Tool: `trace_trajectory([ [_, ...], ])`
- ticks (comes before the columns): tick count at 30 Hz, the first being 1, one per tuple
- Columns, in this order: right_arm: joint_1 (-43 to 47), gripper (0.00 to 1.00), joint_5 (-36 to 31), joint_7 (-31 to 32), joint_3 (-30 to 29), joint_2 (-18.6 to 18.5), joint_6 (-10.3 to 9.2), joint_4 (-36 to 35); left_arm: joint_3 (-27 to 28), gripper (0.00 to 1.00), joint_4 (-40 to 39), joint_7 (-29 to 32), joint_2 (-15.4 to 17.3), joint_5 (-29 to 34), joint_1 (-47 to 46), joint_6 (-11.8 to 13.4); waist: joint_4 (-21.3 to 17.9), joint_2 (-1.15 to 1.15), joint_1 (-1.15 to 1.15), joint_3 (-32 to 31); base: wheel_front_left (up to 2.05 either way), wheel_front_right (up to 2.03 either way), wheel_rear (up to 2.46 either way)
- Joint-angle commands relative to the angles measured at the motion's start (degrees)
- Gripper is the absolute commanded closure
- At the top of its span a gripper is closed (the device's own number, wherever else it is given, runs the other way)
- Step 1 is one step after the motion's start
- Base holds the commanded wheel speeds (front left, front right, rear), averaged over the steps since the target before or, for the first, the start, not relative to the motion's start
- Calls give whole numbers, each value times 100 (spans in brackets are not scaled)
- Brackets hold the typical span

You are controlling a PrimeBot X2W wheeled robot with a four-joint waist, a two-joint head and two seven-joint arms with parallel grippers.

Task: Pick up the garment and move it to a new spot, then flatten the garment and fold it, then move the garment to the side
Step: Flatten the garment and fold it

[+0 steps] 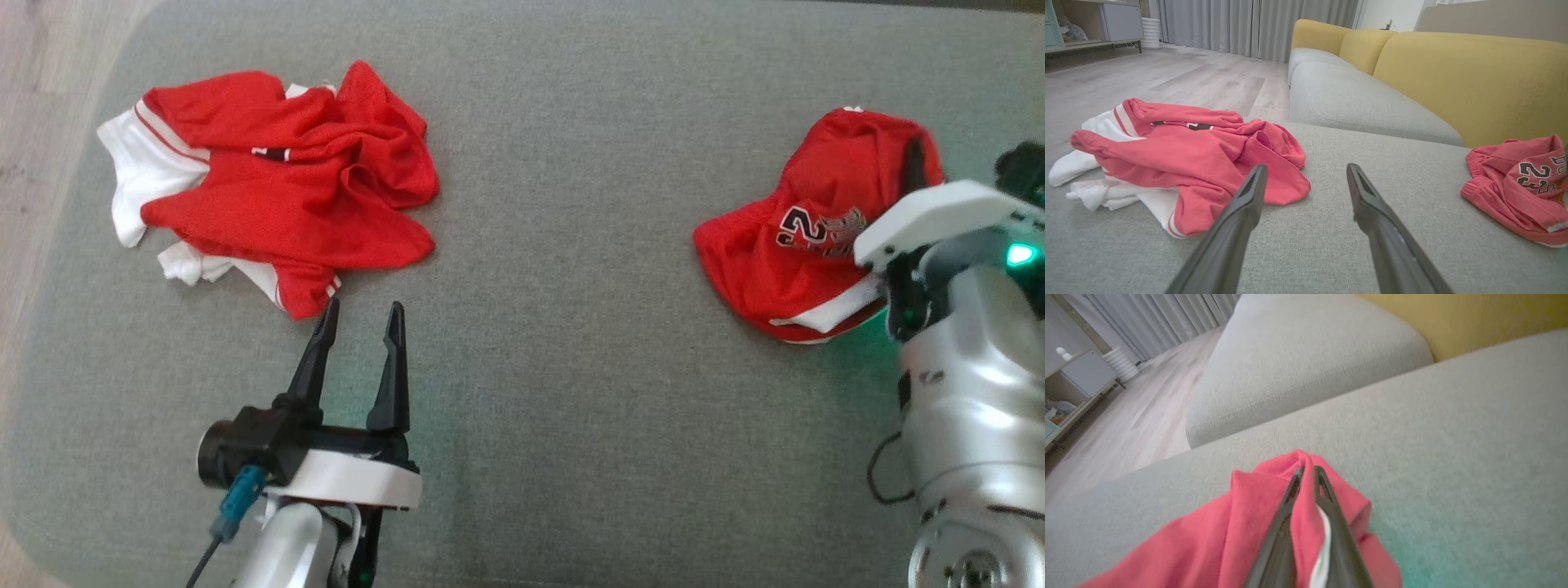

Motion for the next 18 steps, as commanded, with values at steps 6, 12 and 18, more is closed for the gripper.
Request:
trace_trajectory([
  [6, -691, 100, -707, -265, -330, -51, 43, -554, 344, 0, -195, -37, -48, 83, -118, -16, -82, 0, -1, -295, 0, 0, 0],
  [12, -1267, 100, -1338, -105, -420, -336, 43, -1179, 501, 0, -300, -37, -78, 90, 24, 42, -100, 0, -1, -618, 0, 0, 0],
  [18, -1436, 100, -1765, -129, 508, -351, 43, -1616, 610, 0, -397, -37, -90, 84, 159, 58, -105, 0, -1, -732, 0, 0, 0],
])
